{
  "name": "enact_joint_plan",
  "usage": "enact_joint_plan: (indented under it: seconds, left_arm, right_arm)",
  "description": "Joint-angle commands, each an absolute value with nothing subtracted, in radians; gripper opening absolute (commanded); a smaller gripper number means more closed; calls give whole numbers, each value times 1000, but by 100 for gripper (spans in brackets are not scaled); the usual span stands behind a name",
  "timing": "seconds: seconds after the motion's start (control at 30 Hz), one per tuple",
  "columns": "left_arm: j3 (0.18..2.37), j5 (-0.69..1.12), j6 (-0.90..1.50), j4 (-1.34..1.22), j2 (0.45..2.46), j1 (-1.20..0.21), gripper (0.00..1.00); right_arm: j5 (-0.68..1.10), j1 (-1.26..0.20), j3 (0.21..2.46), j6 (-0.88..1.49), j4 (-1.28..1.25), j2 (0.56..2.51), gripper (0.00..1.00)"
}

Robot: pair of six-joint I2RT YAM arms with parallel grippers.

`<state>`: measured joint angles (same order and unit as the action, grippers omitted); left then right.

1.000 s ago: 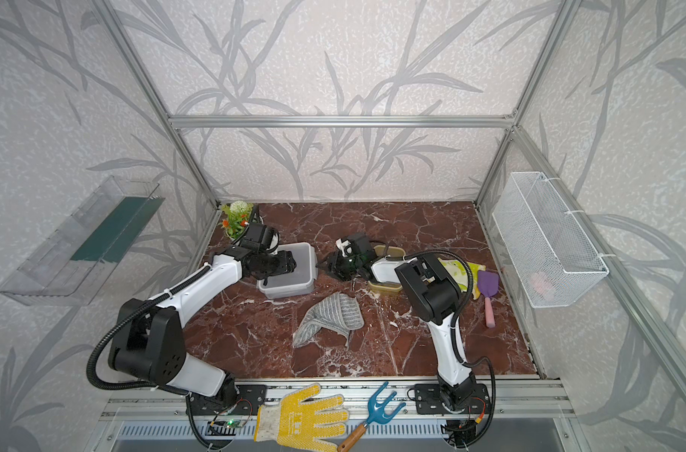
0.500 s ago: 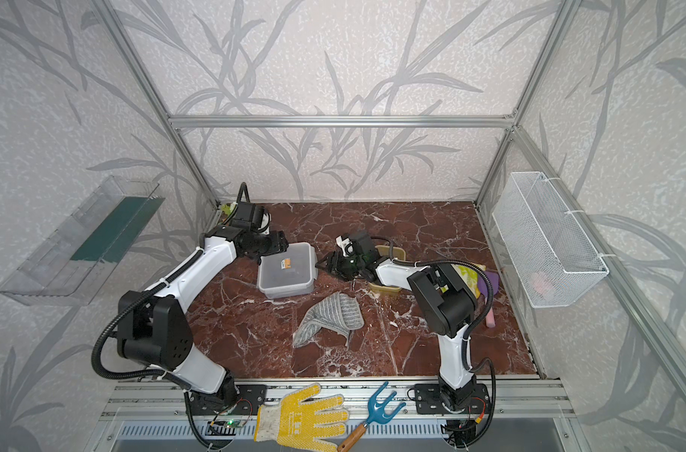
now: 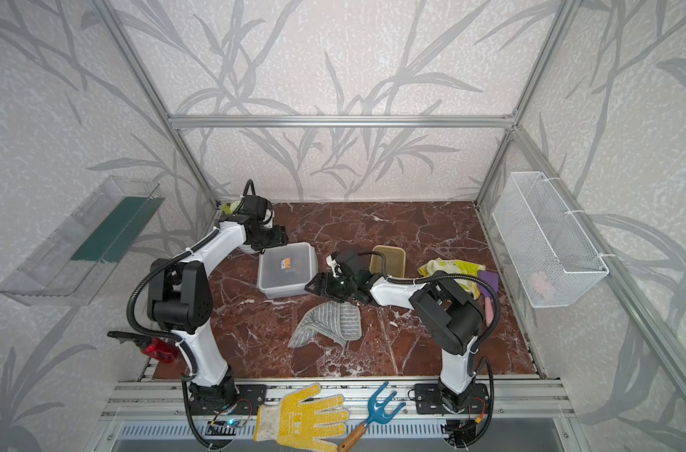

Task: Wipe the insides of the lunch boxes
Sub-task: Adjust the lunch box at the center of the board.

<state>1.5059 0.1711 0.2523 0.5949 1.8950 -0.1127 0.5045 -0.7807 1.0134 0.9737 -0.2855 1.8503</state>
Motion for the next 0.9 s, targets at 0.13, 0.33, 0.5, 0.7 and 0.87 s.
enact_joint_plan:
  seconds: [0.13, 0.33, 0.5, 0.7, 0.87]
  left_arm:
    - [1542, 201, 194, 587, 1920, -110, 72]
    - [1546, 215, 203, 597, 1937, -98, 71]
    - [1548, 222, 201, 628, 1936, -93, 69]
    - [1513, 256, 229, 625, 1919, -94, 68]
    - [1481, 272, 244, 626, 1896, -95, 67]
  right_arm:
    - [475, -811, 1115, 987, -303, 1912, 76]
    - [505, -839, 1181, 1030, -318, 1990, 71]
    - [491, -845, 1209, 1040, -311, 2016, 70]
    - [473, -827, 1255, 1045, -301, 2047, 71]
    - [465, -793, 1287, 1030, -284, 2057, 71]
